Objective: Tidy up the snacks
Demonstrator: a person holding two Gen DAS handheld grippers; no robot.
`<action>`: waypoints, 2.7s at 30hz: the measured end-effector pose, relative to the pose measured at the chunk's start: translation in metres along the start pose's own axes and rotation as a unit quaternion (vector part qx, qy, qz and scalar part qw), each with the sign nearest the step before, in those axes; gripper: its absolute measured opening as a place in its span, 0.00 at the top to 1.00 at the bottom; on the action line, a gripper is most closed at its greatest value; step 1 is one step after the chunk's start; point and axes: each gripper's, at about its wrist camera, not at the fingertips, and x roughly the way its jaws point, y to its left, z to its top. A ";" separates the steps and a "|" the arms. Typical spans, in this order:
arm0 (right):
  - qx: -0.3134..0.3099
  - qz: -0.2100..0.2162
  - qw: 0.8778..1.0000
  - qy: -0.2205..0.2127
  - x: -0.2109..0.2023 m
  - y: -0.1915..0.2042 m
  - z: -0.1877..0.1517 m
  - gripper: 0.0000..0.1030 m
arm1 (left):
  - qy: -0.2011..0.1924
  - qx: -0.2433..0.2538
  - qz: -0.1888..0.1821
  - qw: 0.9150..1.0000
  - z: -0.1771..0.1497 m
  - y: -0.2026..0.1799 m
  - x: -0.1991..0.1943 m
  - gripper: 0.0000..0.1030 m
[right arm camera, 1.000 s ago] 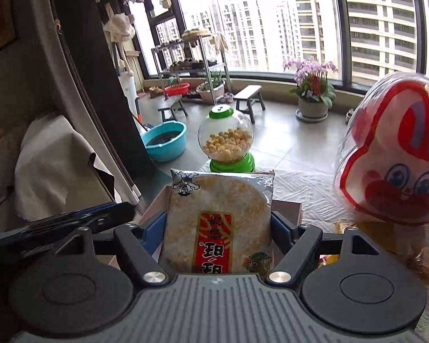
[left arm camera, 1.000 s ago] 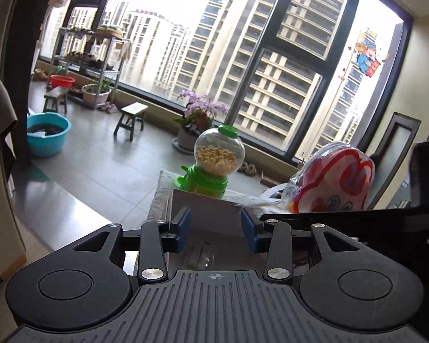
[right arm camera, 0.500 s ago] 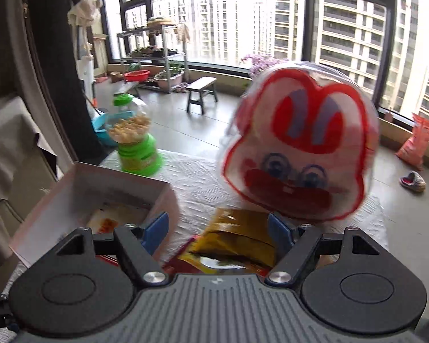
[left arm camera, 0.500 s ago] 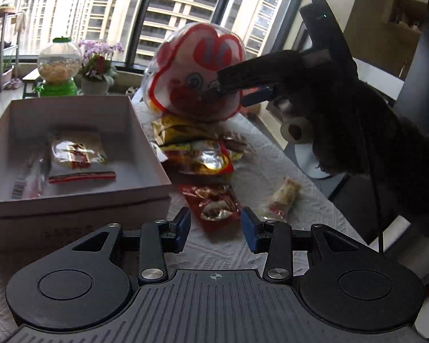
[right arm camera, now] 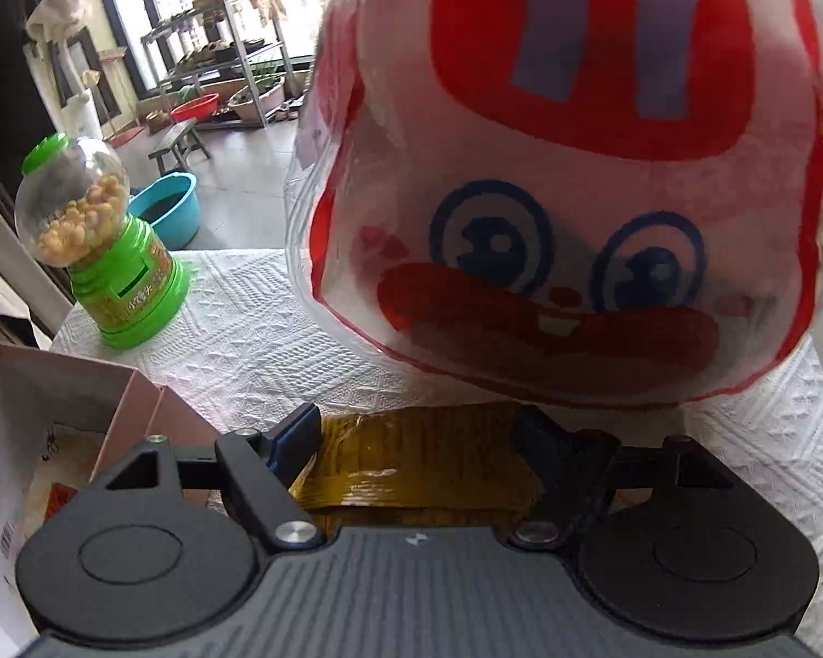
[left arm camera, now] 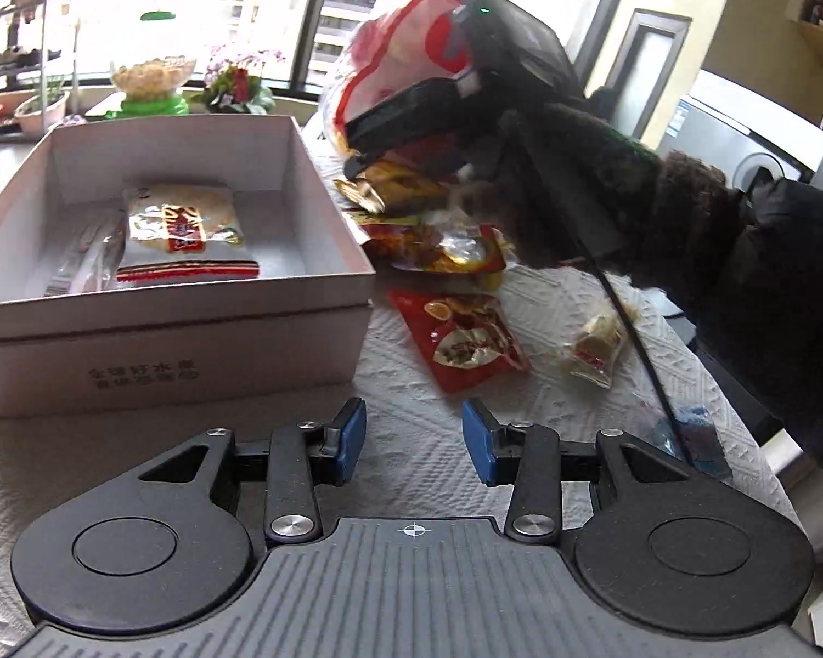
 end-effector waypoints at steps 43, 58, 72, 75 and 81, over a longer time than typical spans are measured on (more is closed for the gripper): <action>-0.043 0.162 0.984 0.054 -0.146 -0.066 -0.138 0.29 | -0.005 -0.019 -0.010 1.000 0.014 -0.035 0.009 0.57; -0.063 0.102 0.993 0.003 -0.230 -0.085 -0.224 0.28 | 0.046 0.218 -0.073 0.972 0.001 -0.132 0.037 0.56; -0.013 0.078 0.996 -0.029 -0.241 -0.104 -0.277 0.28 | 0.107 0.197 -0.053 0.973 0.007 -0.117 0.071 0.41; -0.010 0.101 0.994 -0.034 -0.240 -0.096 -0.275 0.28 | 0.104 0.173 -0.052 0.978 -0.003 -0.104 0.049 0.41; -0.027 0.120 0.992 -0.032 -0.222 -0.060 -0.264 0.23 | 0.074 0.090 0.033 0.993 -0.026 -0.061 -0.005 0.41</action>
